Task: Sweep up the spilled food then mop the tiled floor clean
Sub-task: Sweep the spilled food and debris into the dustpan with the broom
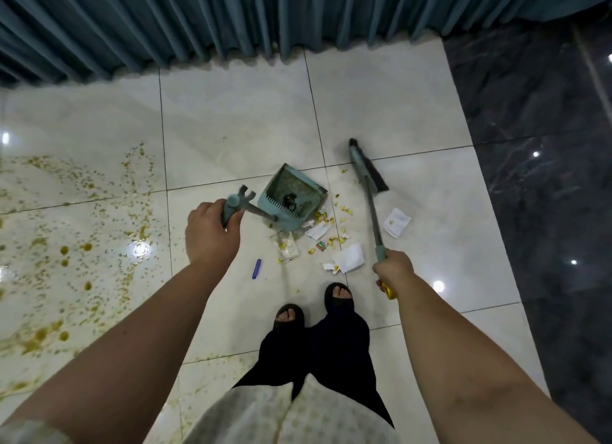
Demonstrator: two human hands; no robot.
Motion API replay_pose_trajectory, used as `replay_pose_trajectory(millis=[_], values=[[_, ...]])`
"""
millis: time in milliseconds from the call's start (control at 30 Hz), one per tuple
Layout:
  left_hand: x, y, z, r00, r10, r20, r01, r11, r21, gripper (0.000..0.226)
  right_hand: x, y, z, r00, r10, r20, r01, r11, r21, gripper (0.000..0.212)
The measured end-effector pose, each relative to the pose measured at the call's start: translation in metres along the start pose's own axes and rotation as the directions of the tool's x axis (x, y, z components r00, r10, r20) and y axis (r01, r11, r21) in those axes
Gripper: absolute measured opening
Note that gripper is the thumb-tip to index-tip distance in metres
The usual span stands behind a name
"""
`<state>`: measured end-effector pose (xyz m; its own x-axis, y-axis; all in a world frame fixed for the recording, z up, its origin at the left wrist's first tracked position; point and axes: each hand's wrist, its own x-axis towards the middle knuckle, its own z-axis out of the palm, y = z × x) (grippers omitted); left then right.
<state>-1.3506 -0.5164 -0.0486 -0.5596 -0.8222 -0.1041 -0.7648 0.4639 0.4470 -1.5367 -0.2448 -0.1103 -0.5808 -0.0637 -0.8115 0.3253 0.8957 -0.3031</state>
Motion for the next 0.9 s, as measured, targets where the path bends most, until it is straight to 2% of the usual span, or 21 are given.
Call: replay_pose_trajectory(millis=[200, 300, 400, 533, 633, 767, 900], values=[[-0.017, -0.006, -0.008, 0.999, -0.039, -0.007, 0.039, 0.999, -0.026, 0.022, -0.056, 0.034, 0.016, 0.997, 0.048, 0.055, -0.046, 0.998, -0.035, 0.043], [-0.023, -0.008, -0.01, 0.999, -0.052, 0.0, 0.052, 0.997, -0.056, 0.026, -0.09, 0.049, 0.009, 0.995, 0.059, 0.078, -0.062, 0.997, 0.043, 0.051], [-0.031, -0.01, -0.01, 0.999, -0.046, -0.006, 0.046, 0.998, -0.052, 0.03, -0.11, 0.065, -0.004, 0.998, 0.06, 0.005, -0.06, 0.989, 0.137, 0.06], [-0.05, -0.013, -0.013, 0.997, -0.065, -0.04, 0.061, 0.994, -0.088, 0.03, -0.124, 0.064, -0.008, 0.993, 0.047, -0.106, -0.02, 0.97, 0.244, 0.042], [-0.077, -0.014, -0.011, 0.995, -0.068, -0.071, 0.06, 0.991, -0.116, 0.032, -0.109, 0.053, -0.008, 0.994, -0.027, -0.105, 0.051, 0.971, 0.232, 0.042], [-0.119, -0.019, -0.001, 0.987, -0.08, -0.138, 0.067, 0.993, -0.1, 0.028, -0.068, 0.055, -0.004, 0.996, -0.052, -0.07, 0.065, 0.975, 0.211, 0.039], [-0.171, -0.025, 0.01, 0.978, -0.088, -0.189, 0.076, 0.995, -0.066, 0.027, -0.055, 0.093, 0.001, 0.997, -0.077, 0.002, 0.077, 0.997, 0.011, 0.033]])
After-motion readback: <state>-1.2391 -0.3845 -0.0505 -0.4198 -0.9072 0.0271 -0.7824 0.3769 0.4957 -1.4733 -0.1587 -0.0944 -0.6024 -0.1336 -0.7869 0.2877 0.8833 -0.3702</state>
